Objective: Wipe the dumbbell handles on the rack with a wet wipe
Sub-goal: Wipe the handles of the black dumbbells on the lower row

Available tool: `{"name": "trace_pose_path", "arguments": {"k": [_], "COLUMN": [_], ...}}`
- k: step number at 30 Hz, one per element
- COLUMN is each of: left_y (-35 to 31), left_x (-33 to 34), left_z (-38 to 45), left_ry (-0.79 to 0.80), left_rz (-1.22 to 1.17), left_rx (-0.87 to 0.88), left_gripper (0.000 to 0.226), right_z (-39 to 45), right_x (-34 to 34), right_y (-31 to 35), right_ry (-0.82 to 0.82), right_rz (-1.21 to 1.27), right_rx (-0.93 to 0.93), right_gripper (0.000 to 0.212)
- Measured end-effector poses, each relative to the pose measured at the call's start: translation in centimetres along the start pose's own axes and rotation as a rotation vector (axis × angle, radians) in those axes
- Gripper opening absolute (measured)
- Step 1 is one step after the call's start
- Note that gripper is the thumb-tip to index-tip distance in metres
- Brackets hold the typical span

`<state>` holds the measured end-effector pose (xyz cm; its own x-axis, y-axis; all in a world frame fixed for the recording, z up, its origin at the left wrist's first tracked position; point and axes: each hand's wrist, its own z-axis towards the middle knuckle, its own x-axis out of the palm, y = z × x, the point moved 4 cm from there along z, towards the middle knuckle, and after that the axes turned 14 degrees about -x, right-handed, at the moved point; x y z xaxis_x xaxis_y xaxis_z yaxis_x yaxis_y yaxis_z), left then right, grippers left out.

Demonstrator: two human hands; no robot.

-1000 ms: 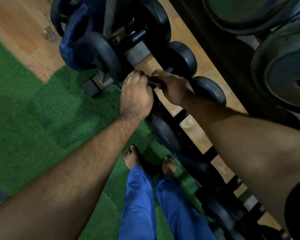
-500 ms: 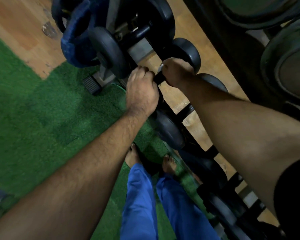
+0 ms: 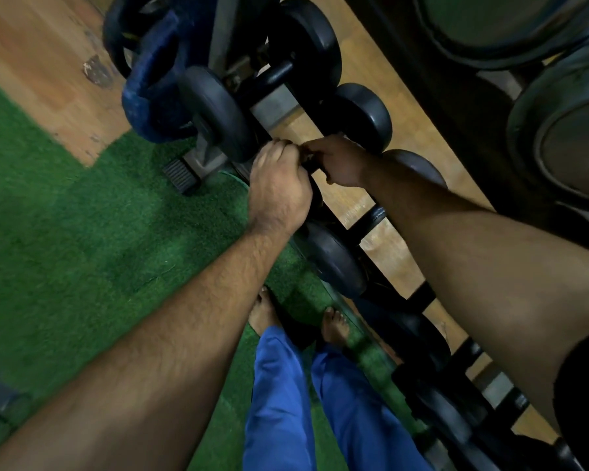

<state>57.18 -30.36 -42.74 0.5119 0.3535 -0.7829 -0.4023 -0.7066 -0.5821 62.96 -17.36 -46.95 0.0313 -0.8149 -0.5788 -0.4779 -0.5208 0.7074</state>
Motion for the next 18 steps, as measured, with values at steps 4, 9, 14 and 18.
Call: {"name": "trace_pose_path", "arguments": {"k": [4,9,14,18], "left_y": [0.3,-0.2,-0.6,-1.4], "left_x": [0.4,0.4,0.4,0.1], "left_z": [-0.1,-0.1,-0.2,0.2], "left_ry": [-0.007,-0.007,-0.025,-0.027], "left_rz": [-0.003,0.055,0.161,0.261], "left_rx": [0.014,0.021,0.055,0.068], "left_gripper": [0.029,0.037,0.035,0.040], "right_z": [-0.6,-2.8,-4.8,-6.6], "right_x": [0.8,2.9,3.4,4.3], "right_y": [-1.0,-1.0,-2.6,-2.8], "right_ry": [-0.101,-0.197,-0.699,-1.070], "right_rz": [-0.237,-0.118,0.227,1.196], "right_rx": [-0.081,-0.203,0.012,0.570], "right_gripper": [0.038,0.041,0.037,0.028]}}
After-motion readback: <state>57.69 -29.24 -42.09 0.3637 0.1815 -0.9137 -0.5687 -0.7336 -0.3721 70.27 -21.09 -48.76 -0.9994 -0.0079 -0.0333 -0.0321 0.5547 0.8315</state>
